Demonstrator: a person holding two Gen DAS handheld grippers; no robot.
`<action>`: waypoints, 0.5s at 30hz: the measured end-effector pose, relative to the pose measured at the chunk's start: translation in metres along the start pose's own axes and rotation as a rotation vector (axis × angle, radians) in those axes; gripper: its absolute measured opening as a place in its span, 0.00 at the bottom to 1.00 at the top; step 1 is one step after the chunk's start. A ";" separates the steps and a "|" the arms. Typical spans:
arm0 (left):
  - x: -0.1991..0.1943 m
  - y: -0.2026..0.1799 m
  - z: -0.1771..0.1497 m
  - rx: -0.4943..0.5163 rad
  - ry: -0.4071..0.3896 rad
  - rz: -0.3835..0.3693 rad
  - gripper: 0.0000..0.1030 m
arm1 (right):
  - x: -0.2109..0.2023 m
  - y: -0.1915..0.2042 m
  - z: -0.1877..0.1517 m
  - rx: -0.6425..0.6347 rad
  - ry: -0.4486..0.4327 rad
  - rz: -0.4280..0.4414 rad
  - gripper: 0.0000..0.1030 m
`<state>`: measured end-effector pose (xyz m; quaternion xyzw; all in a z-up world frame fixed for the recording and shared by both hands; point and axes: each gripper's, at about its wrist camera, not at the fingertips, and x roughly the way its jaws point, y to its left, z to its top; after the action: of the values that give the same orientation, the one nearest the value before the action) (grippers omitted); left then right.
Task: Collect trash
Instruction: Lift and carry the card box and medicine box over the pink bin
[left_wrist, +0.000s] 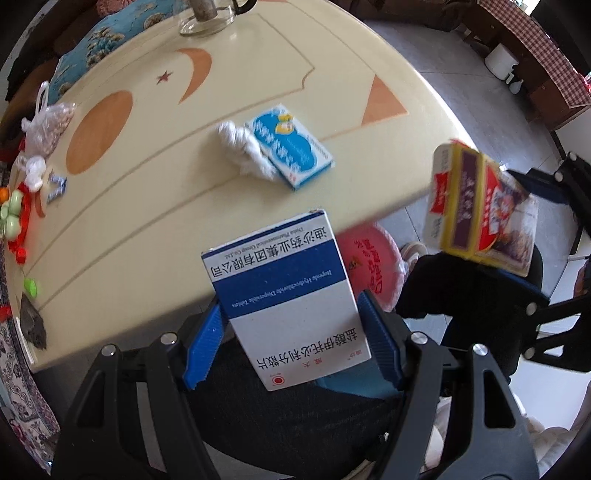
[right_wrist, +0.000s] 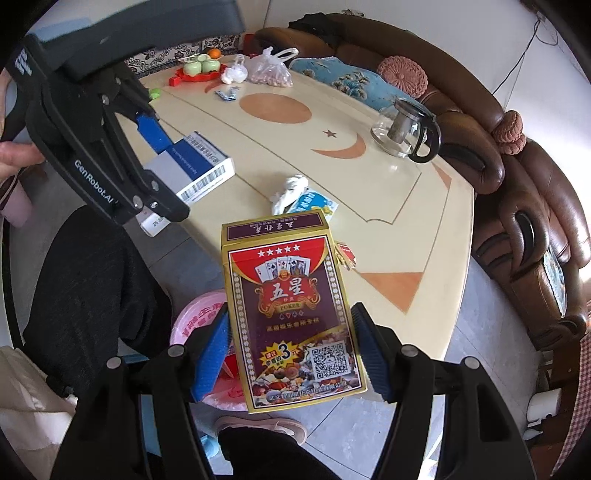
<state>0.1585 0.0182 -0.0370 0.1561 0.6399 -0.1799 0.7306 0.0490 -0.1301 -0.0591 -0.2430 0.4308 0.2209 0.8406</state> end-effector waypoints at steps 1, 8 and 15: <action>0.002 0.000 -0.006 0.000 0.002 0.002 0.68 | -0.001 0.002 -0.001 -0.003 0.000 0.001 0.61; 0.018 0.000 -0.041 -0.008 0.021 -0.010 0.68 | -0.011 0.025 -0.010 -0.023 0.003 -0.001 0.61; 0.035 -0.013 -0.059 0.012 0.020 -0.023 0.68 | -0.013 0.040 -0.018 -0.036 0.015 -0.001 0.61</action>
<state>0.1052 0.0317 -0.0796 0.1550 0.6478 -0.1908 0.7210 0.0080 -0.1116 -0.0666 -0.2598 0.4329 0.2265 0.8330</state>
